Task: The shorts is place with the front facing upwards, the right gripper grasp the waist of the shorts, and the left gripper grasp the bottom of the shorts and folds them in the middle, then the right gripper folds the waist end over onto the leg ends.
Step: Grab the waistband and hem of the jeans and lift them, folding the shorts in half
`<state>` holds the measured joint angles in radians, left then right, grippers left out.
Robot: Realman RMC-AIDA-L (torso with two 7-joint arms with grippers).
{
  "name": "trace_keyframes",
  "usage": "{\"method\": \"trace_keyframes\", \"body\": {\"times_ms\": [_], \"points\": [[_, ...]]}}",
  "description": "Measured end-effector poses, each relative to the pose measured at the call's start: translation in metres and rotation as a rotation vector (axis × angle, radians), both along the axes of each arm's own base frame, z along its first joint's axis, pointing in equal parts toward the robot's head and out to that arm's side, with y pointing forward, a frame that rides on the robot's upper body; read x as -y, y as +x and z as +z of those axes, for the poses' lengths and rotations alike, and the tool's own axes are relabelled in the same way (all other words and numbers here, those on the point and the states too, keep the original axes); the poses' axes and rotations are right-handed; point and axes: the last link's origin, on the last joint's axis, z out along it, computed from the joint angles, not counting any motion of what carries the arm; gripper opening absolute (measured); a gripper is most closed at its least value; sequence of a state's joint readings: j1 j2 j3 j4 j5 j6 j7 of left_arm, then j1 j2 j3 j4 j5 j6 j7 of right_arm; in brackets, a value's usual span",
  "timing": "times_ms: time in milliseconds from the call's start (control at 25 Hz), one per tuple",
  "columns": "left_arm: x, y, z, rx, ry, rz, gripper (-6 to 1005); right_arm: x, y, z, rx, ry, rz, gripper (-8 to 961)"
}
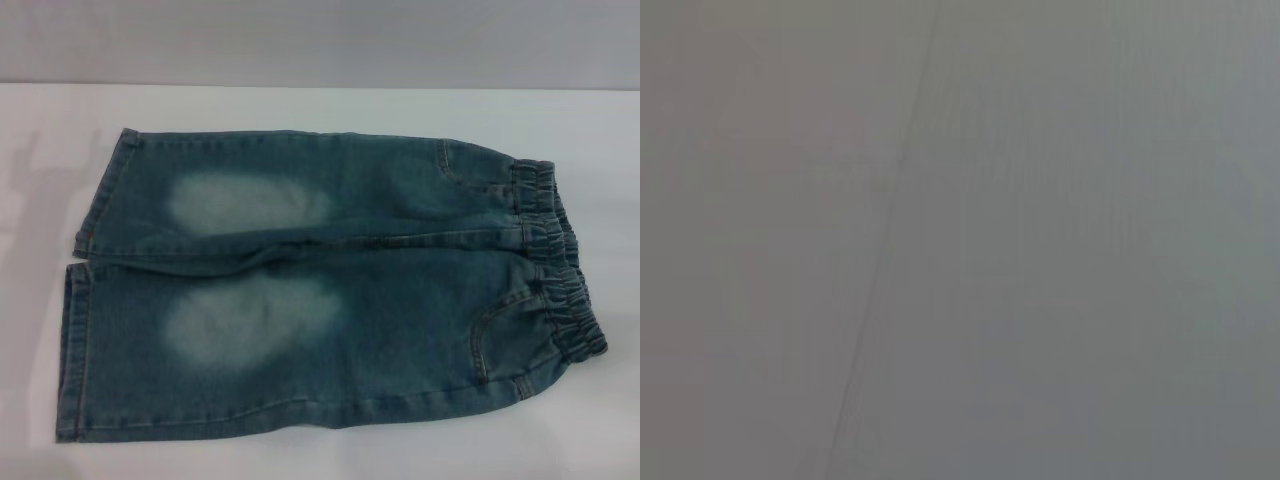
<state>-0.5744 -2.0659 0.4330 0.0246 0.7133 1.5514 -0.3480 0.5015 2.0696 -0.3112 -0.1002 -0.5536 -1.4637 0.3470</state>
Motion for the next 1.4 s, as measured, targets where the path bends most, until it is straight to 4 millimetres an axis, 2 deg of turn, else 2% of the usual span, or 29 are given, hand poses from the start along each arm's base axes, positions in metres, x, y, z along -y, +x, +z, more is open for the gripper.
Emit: {"method": "trace_keyframes", "body": {"times_ms": [800,1200,1400], "points": [[0.010,-0.004,-0.001,0.016,-0.010,-0.021,842,0.005,0.004,-0.003,-0.014,-0.005,-0.007,732],[0.032,-0.005,-0.009,0.037,-0.113,-0.129,841,0.016,0.012,-0.018,-0.084,-0.060,-0.001,731],[0.037,-0.006,-0.010,0.048,-0.238,-0.201,841,0.023,0.014,-0.027,-0.147,-0.148,0.069,731]]}}
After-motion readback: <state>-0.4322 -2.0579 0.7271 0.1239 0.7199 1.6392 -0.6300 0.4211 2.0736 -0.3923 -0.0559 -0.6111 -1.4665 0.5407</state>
